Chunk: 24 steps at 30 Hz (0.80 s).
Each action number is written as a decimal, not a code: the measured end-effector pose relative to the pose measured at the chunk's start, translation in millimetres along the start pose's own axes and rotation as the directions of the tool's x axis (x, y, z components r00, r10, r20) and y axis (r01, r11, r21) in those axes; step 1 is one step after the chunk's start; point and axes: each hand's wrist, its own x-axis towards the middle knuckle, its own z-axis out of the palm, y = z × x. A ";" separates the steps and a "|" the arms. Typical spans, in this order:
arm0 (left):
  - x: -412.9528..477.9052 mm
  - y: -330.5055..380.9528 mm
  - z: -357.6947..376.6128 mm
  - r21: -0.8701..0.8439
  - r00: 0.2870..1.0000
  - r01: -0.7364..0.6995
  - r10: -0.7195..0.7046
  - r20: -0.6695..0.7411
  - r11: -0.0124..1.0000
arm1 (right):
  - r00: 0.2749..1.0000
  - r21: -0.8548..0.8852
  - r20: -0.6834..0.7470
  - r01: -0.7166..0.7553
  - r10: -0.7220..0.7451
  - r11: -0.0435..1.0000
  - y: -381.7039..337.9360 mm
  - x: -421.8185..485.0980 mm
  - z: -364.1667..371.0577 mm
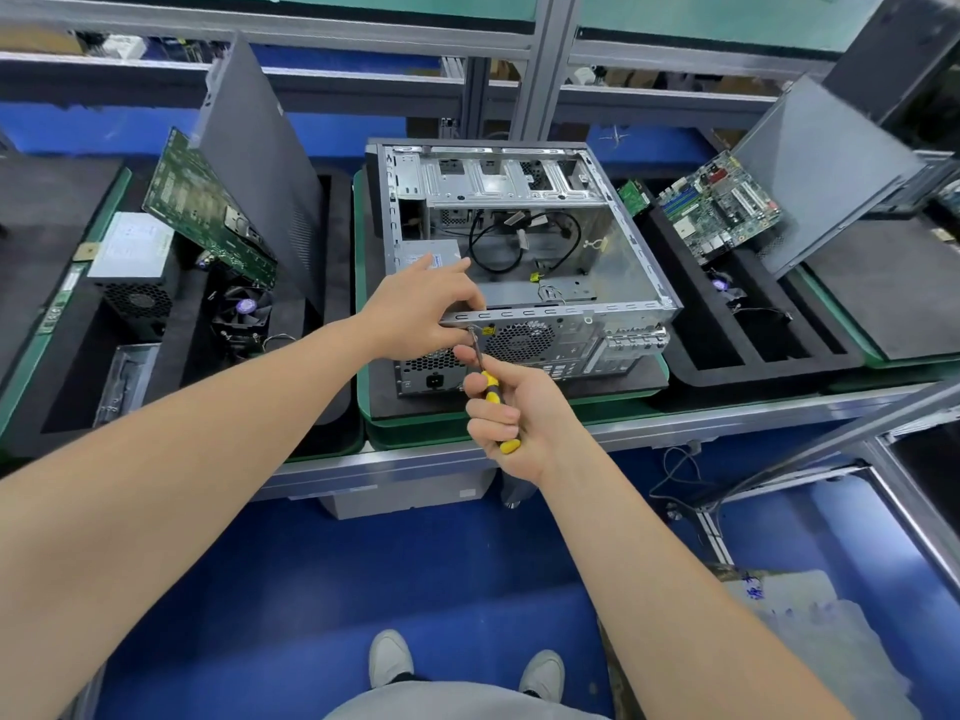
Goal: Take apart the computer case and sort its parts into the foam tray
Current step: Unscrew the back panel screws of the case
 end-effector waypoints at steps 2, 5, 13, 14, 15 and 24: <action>0.7 -1.2 0.5 0.002 1.000 0.004 -0.004 0.006 1.000 | 0.998 -0.068 -0.055 0.011 -0.014 0.998 -3.0 0.9 2.3; 1.3 -1.4 0.8 -0.010 1.000 0.012 -0.012 -0.004 1.000 | 0.966 -0.391 -0.215 0.052 -0.146 0.919 -6.7 3.8 6.8; 0.7 3.5 -2.6 -0.006 0.999 0.031 -0.031 0.009 1.000 | 0.673 -0.922 0.091 -0.220 -0.734 -0.317 17.8 15.3 6.5; 0.4 4.1 -2.9 -0.008 0.999 0.031 -0.031 0.007 0.999 | 0.658 -0.896 0.126 -0.245 -0.742 -0.369 22.7 16.9 5.6; 0.0 4.6 -3.1 -0.009 1.000 0.031 -0.031 0.004 0.999 | 0.642 -0.888 0.141 -0.255 -0.753 -0.384 26.0 18.1 4.7; -0.6 6.6 -3.1 -0.026 0.999 0.034 -0.034 -0.009 0.999 | 0.888 -0.687 -0.340 -0.009 -0.310 0.727 -4.0 8.6 9.4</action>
